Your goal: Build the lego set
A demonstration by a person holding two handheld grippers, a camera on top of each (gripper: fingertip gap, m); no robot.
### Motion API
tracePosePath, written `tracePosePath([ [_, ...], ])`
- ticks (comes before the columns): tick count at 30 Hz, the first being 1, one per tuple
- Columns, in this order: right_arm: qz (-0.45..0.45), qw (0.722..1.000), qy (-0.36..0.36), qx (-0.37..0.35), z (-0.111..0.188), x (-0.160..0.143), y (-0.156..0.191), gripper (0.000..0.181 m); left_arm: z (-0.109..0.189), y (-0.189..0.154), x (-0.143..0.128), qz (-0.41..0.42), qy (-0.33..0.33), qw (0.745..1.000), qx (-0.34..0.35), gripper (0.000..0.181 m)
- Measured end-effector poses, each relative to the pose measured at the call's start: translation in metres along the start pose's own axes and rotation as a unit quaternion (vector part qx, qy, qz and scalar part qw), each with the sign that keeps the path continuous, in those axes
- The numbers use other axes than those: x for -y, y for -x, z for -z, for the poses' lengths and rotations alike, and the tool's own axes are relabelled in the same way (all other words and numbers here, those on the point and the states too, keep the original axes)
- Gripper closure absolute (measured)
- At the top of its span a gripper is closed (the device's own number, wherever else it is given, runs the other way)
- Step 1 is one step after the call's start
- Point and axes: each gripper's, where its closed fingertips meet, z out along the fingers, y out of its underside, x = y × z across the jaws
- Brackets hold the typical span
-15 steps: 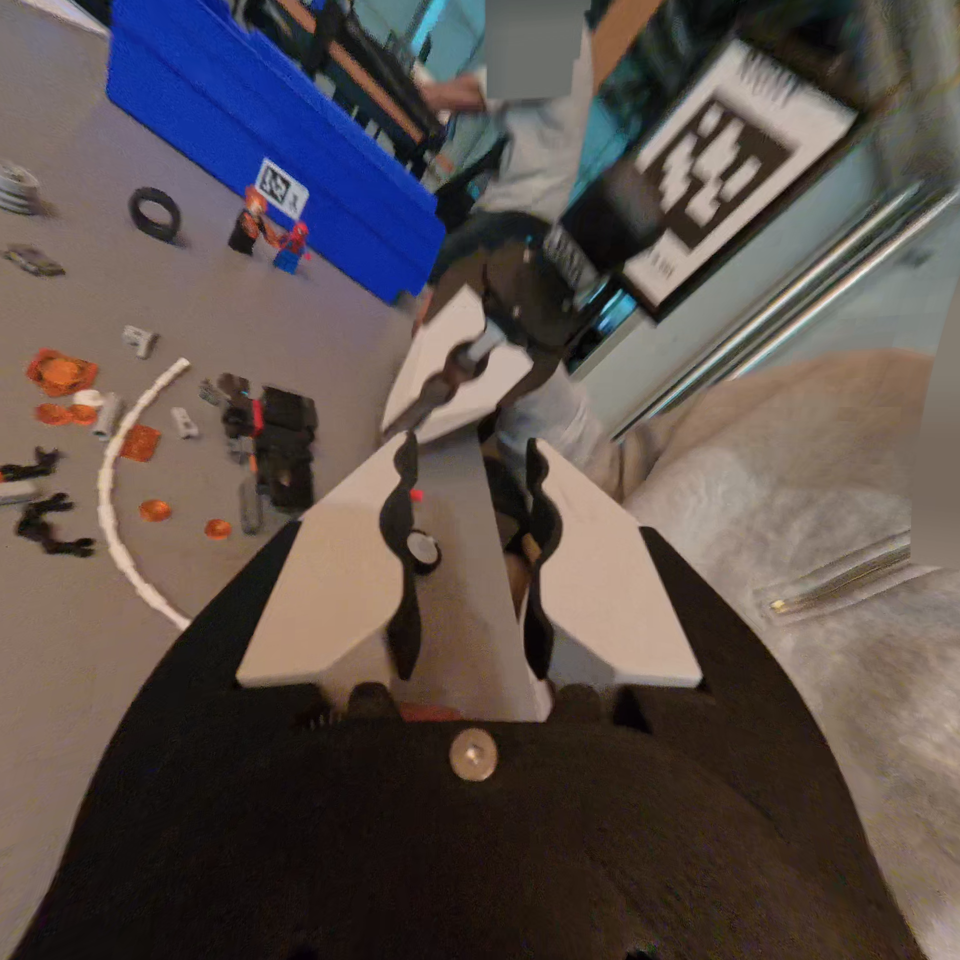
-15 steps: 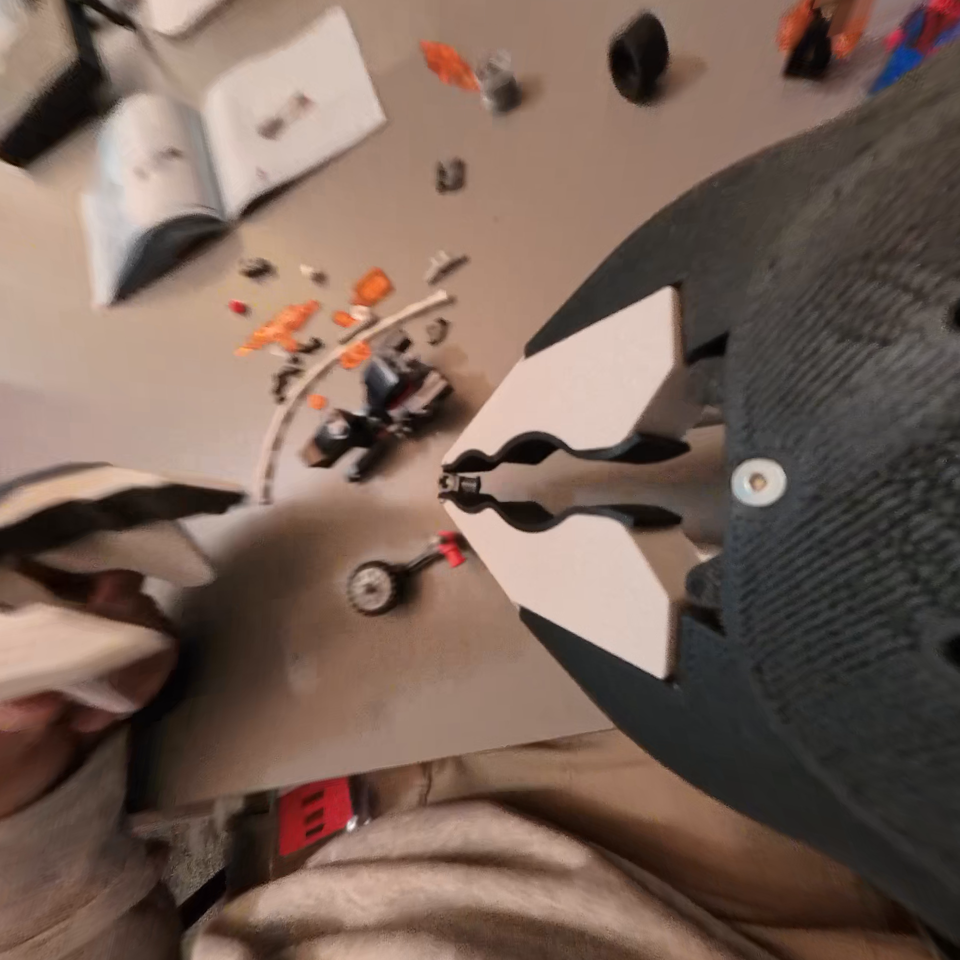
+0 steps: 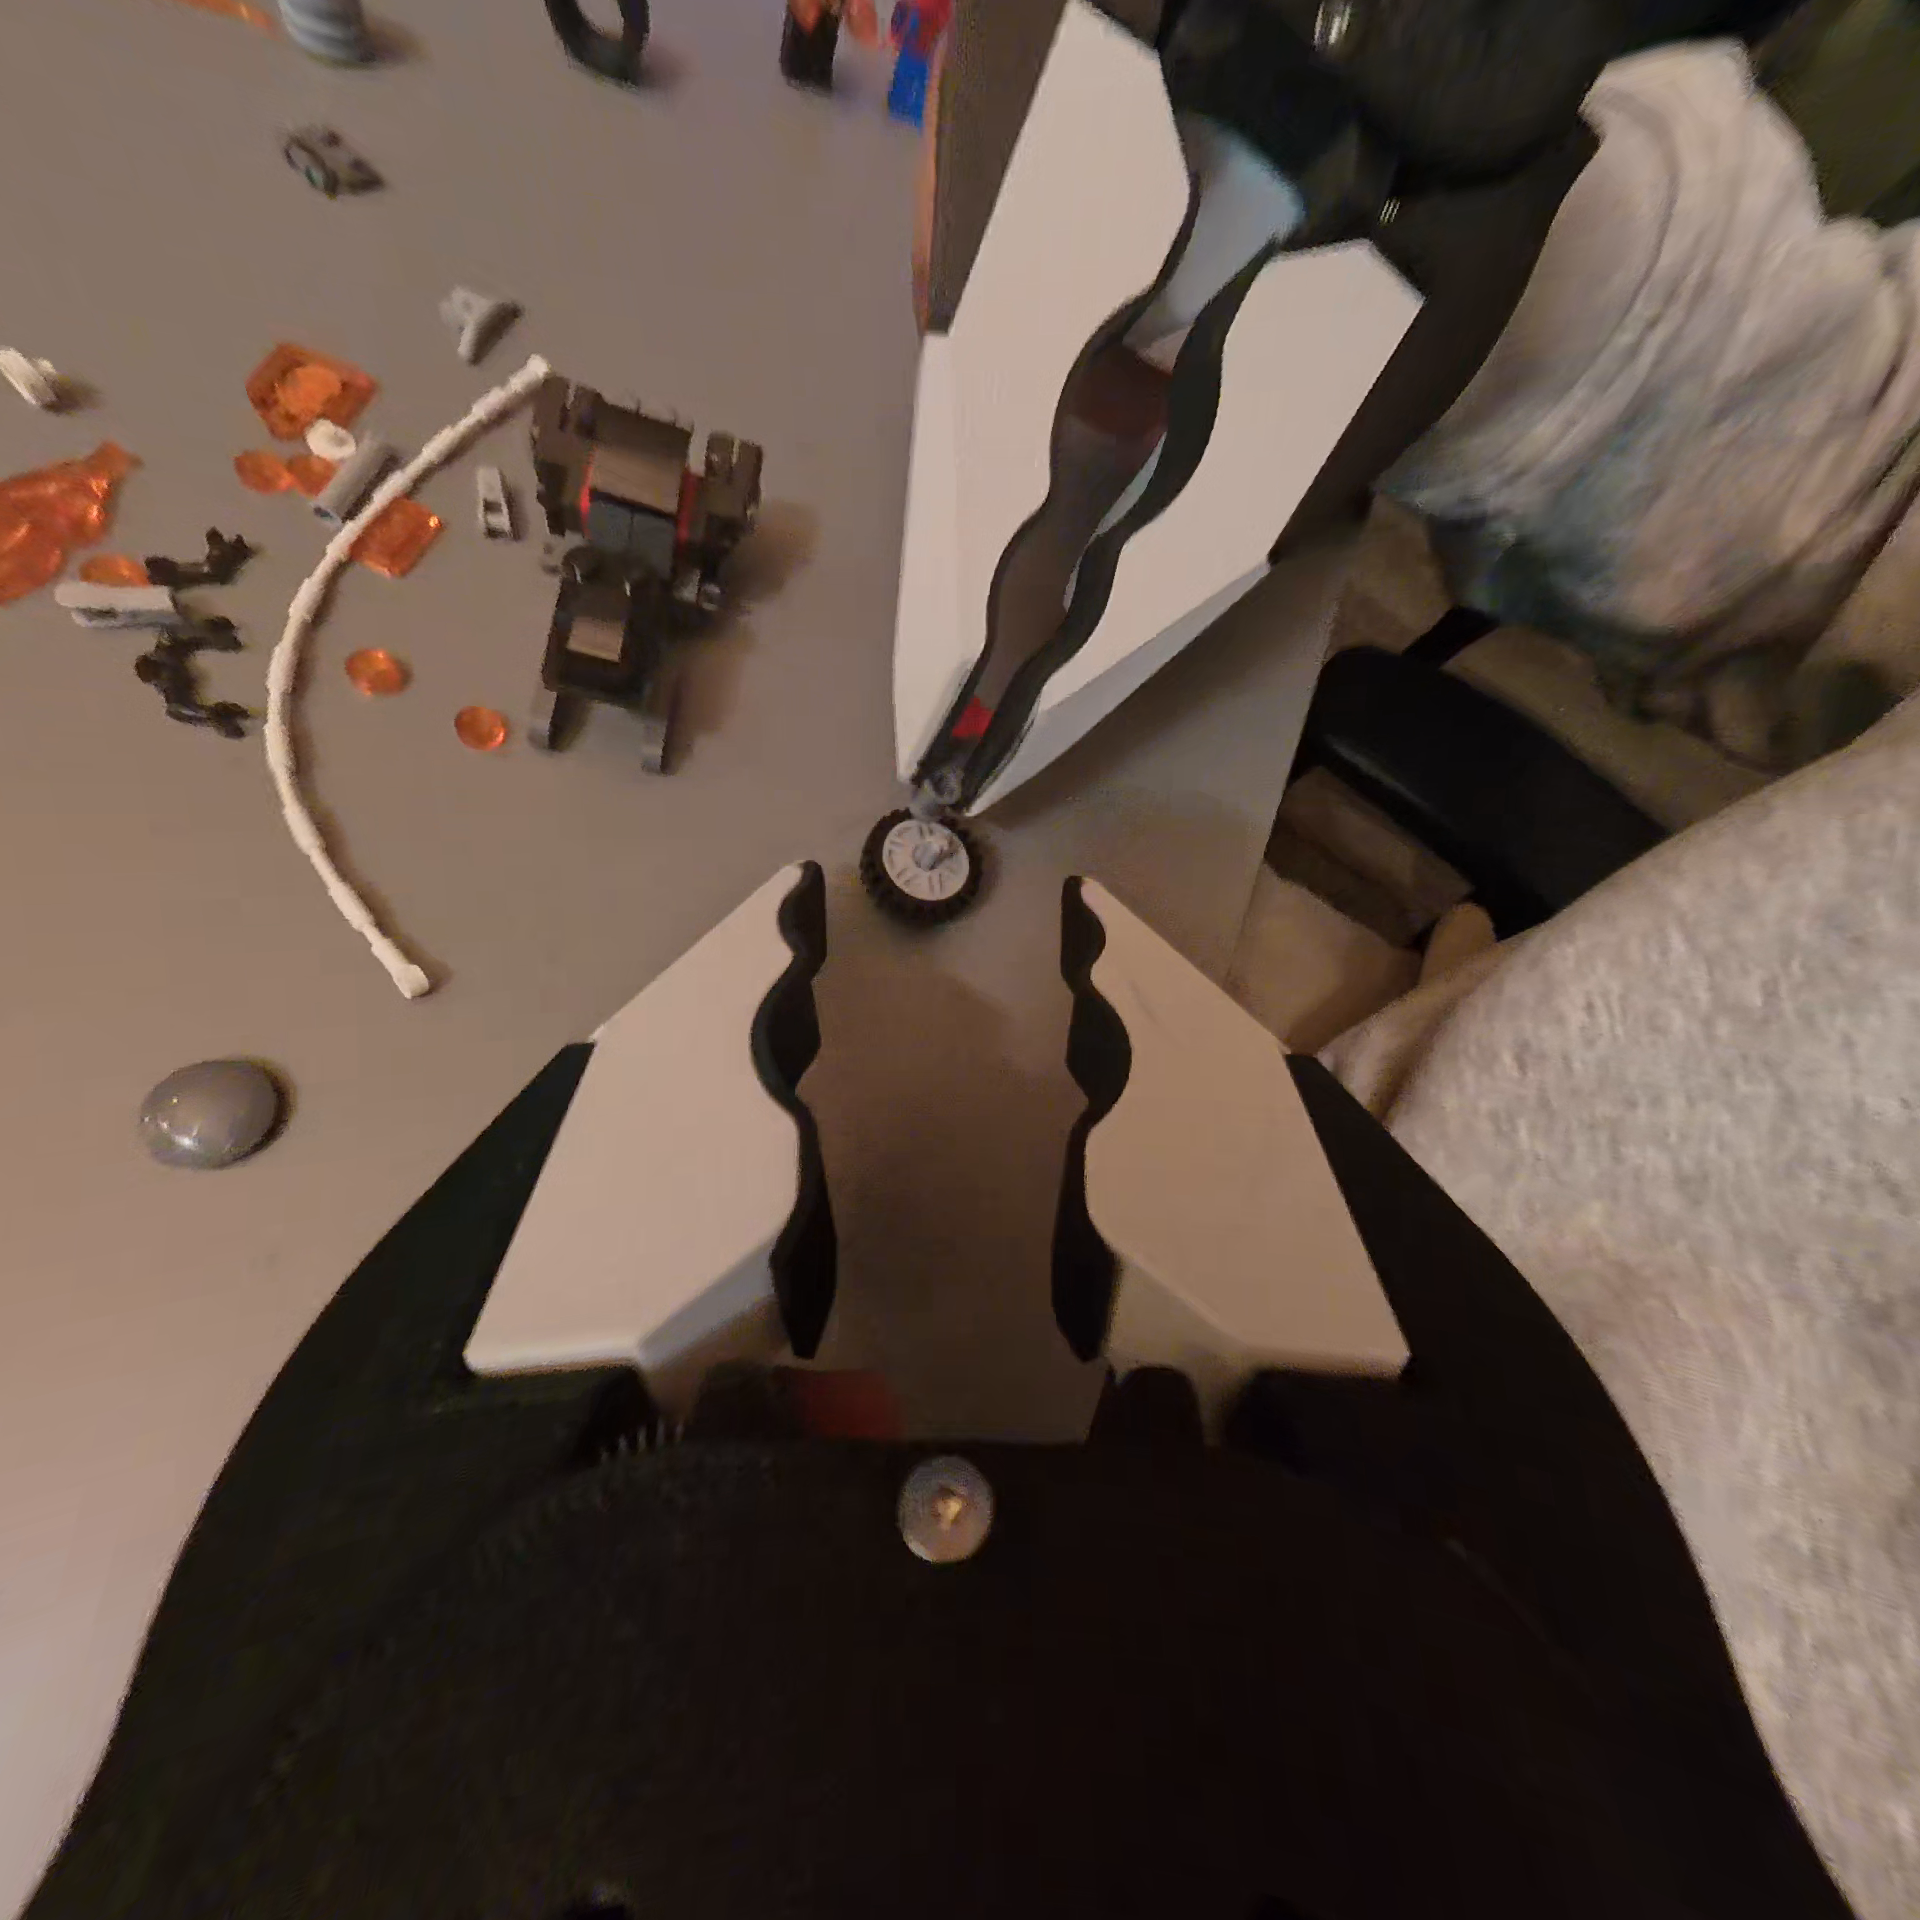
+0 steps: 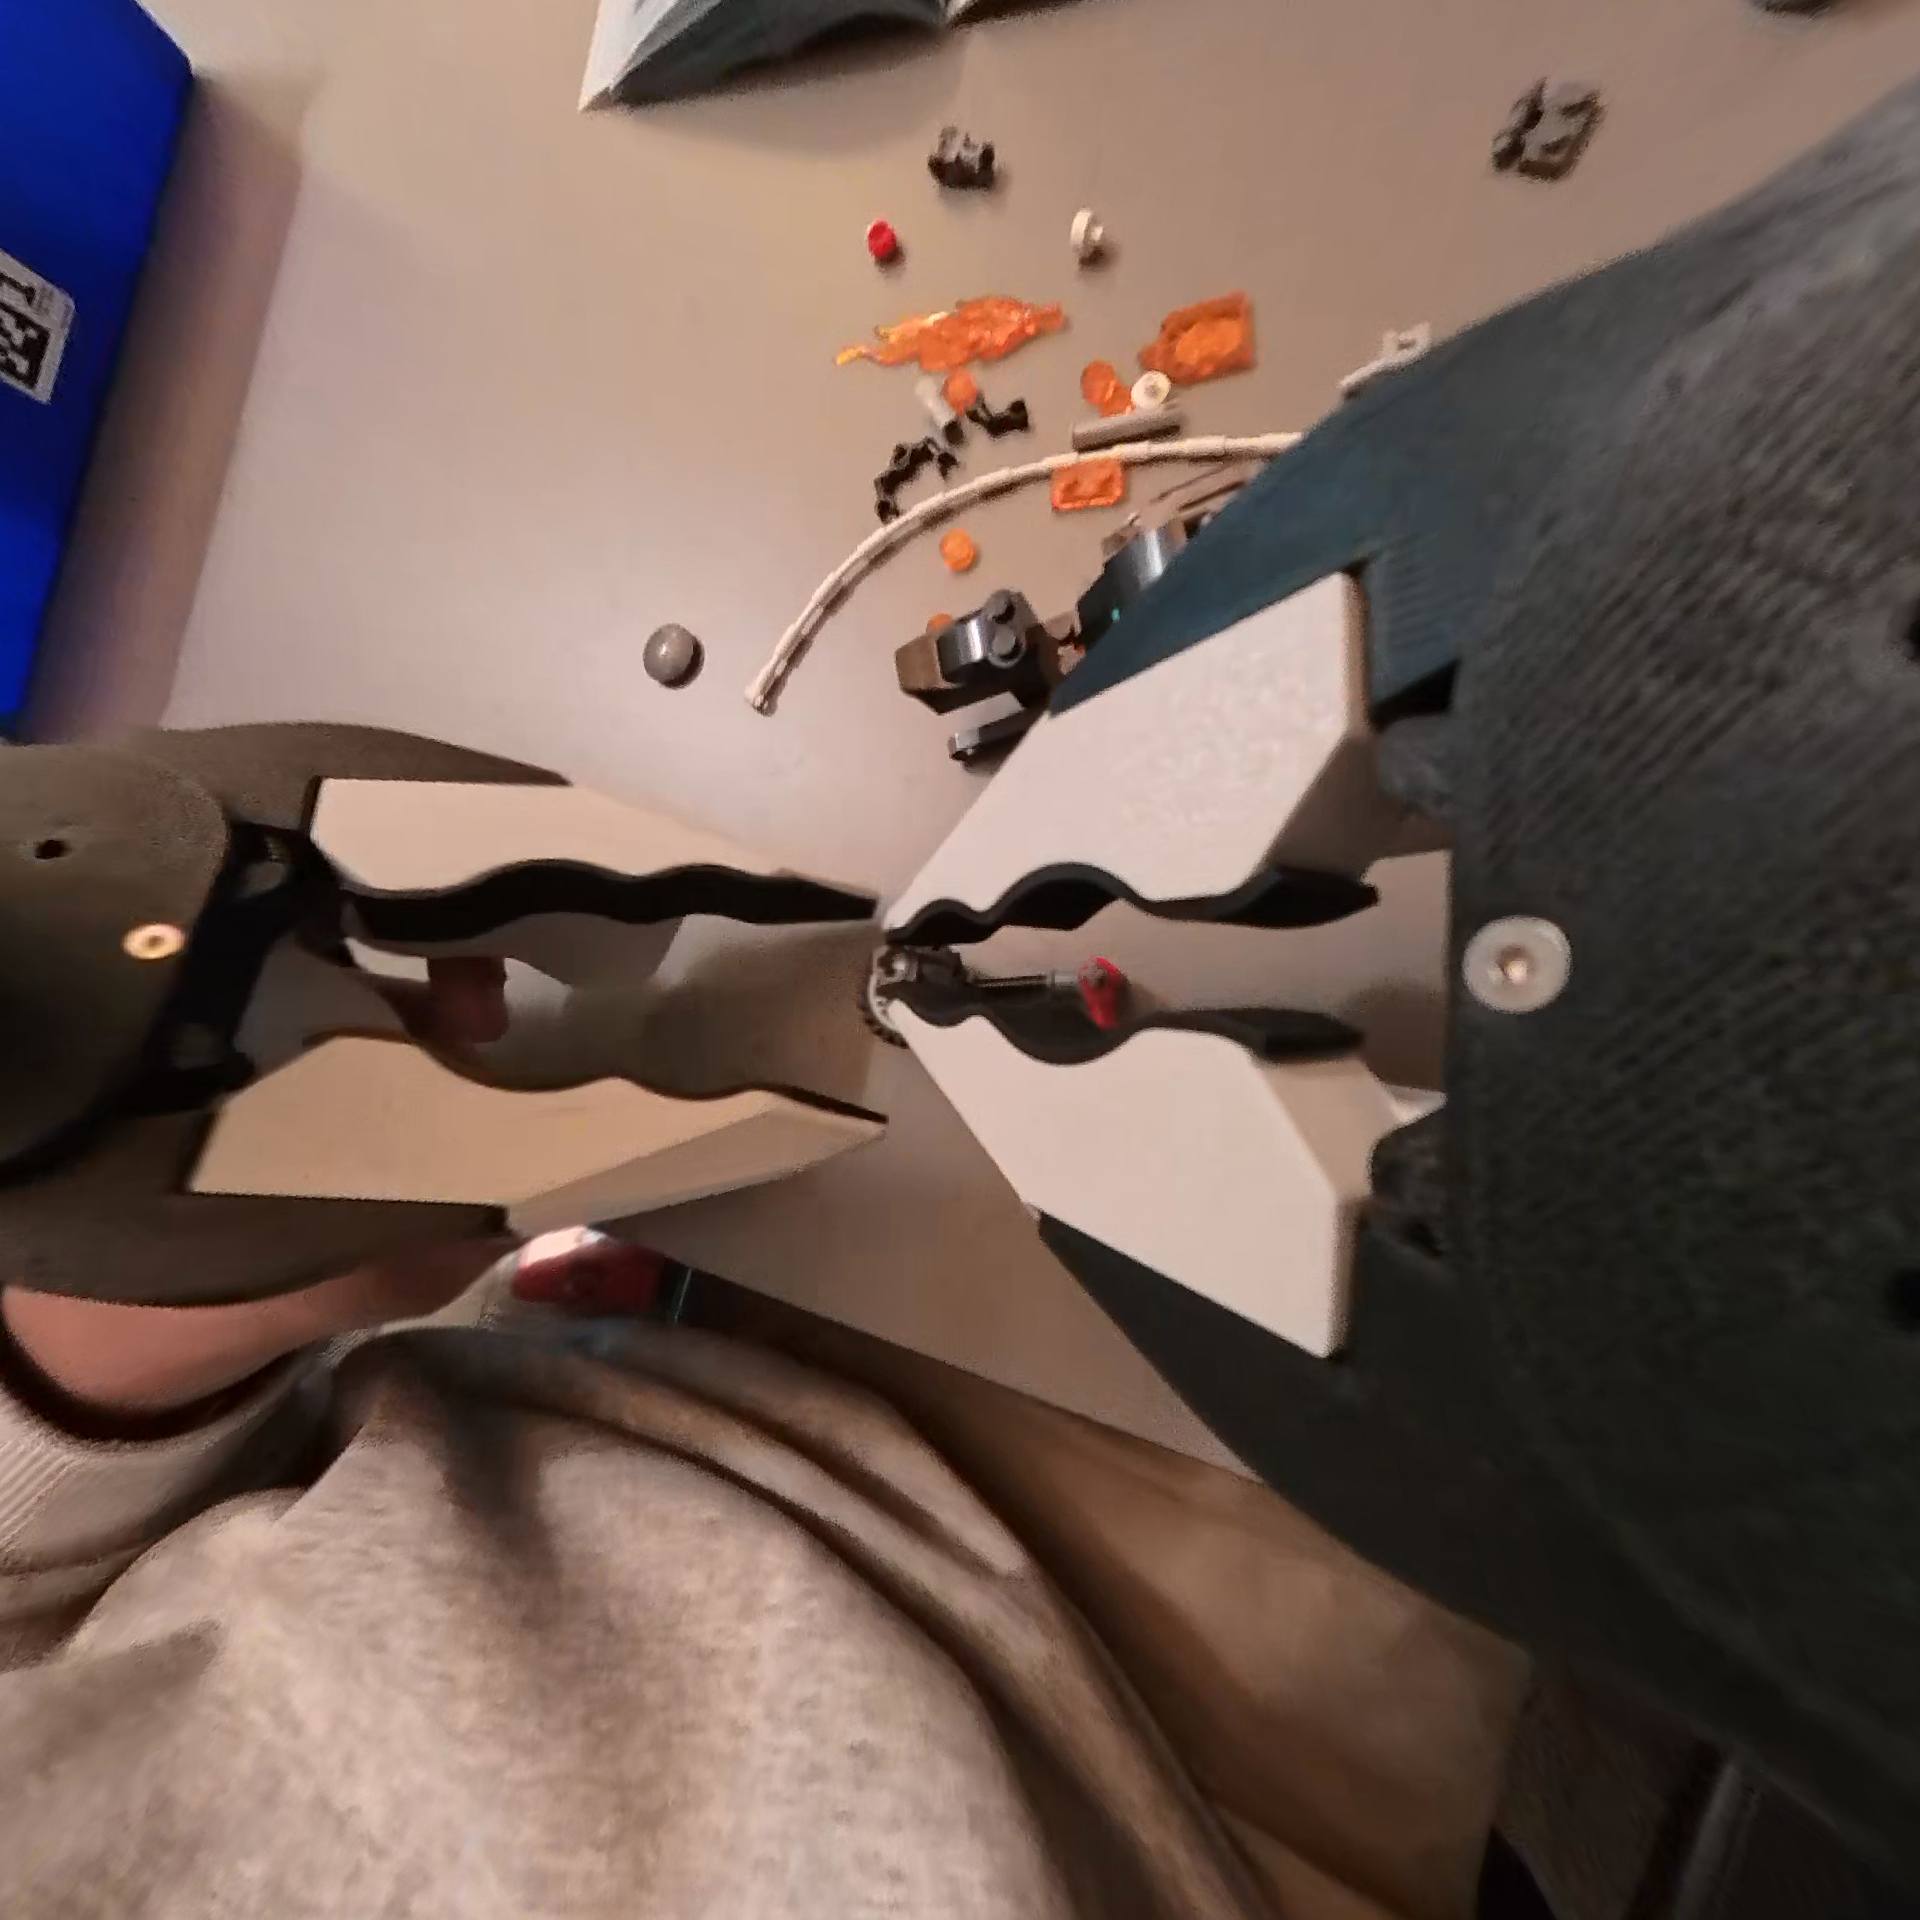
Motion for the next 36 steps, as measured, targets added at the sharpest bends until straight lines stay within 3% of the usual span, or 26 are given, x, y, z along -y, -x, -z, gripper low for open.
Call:
tracePosePath([
  [6, -0.008, 0.998, -0.003, 0.054, -0.003, -0.002, 0.003, 0.177, -0.009, 0.005, -0.006, 0.012, 0.033, 0.999, -0.001, 0.142],
  [9, -0.016, 0.996, -0.005, 0.082, -0.003, -0.002, 0.006, 0.176, -0.012, 0.003, -0.008, 0.011, 0.048, 0.999, -0.014, 0.159],
  [17, -0.021, 0.994, 0.022, 0.102, -0.001, -0.004, 0.004, 0.177, -0.015, 0.004, -0.005, 0.006, 0.05, 0.998, -0.024, 0.159],
  [26, 0.029, 0.979, 0.16, 0.126, -0.001, -0.01, 0.006, 0.177, -0.017, 0.003, -0.003, 0.007, 0.051, 0.998, -0.038, 0.16],
  [36, 0.001, 0.983, 0.133, 0.128, -0.003, -0.012, 0.007, 0.177, -0.017, 0.003, -0.004, 0.005, 0.053, 0.998, -0.036, 0.16],
])
